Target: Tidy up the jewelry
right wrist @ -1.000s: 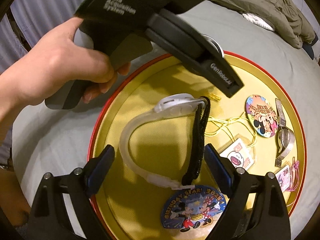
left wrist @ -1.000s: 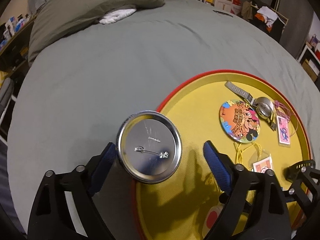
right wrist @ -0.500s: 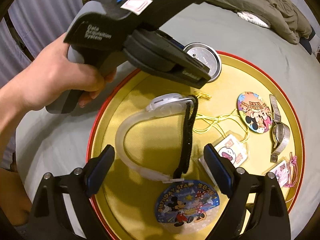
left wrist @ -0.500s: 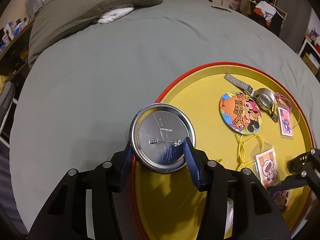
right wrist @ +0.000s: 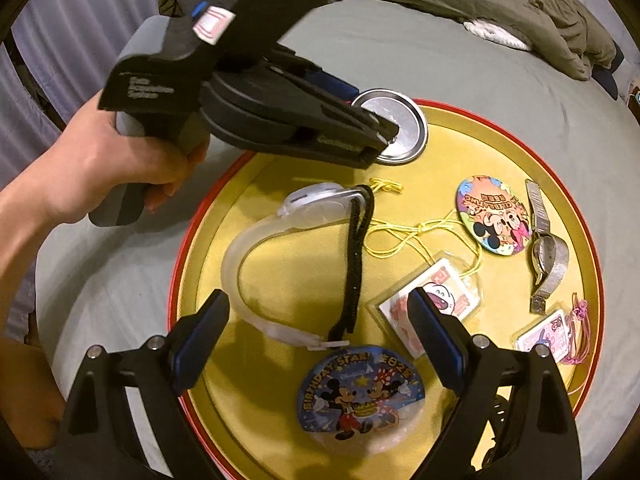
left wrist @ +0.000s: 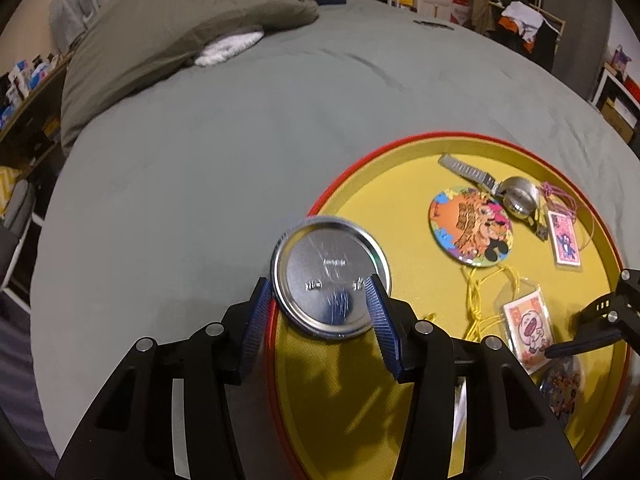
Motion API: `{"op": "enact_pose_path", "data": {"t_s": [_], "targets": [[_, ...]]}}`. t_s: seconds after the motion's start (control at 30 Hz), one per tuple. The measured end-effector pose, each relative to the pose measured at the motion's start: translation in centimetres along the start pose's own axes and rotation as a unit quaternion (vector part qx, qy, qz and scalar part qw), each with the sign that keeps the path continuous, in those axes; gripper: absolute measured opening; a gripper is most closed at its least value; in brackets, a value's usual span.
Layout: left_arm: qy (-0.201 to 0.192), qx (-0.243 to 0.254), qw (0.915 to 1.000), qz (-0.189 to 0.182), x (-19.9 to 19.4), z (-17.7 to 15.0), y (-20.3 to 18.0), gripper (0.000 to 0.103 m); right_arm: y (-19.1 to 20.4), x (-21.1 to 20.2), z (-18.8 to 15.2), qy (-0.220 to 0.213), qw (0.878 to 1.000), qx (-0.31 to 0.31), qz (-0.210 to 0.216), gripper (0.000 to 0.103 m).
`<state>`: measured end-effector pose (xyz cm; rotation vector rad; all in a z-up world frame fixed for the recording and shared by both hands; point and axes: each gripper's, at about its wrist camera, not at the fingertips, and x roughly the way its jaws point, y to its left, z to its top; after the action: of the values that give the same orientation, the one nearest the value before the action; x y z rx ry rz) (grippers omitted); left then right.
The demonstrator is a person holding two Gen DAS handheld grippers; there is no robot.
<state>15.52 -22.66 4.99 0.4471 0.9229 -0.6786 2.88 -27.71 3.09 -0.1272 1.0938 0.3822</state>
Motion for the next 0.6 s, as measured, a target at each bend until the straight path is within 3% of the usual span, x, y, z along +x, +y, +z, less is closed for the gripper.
{"op": "enact_pose_path", "data": {"t_s": [0.3, 0.6], "targets": [[-0.013, 0.013, 0.9998, -0.004, -0.1, 0.9, -0.8, 0.047, -0.8, -0.6, 0.0, -0.006, 1.000, 0.008, 0.000, 0.086], [-0.002, 0.018, 0.9997, -0.016, 0.5, 1.0, -1.3, 0.047, -1.1, -0.5, -0.1, -0.005, 1.000, 0.011, -0.001, 0.086]]}}
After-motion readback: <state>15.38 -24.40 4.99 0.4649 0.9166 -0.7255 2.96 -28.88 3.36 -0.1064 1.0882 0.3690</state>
